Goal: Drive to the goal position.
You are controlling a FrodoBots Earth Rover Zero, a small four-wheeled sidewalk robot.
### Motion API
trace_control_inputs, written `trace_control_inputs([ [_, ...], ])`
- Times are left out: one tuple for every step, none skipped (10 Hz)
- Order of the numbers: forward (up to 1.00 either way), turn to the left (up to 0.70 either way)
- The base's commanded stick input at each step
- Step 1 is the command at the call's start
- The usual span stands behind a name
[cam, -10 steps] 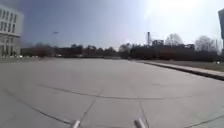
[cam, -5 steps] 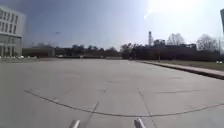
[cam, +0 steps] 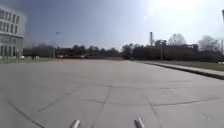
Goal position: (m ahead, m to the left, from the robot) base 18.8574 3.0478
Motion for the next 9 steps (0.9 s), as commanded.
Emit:
trace_control_inputs([
  [1.00, -0.03],
  [1.00, -0.16],
  [1.00, -0.40],
  [1.00, -0.34],
  [1.00, -0.13],
  [1.00, 0.00],
  [1.00, 0.00],
  [1.00, -0.21],
  [1.00, -0.21],
])
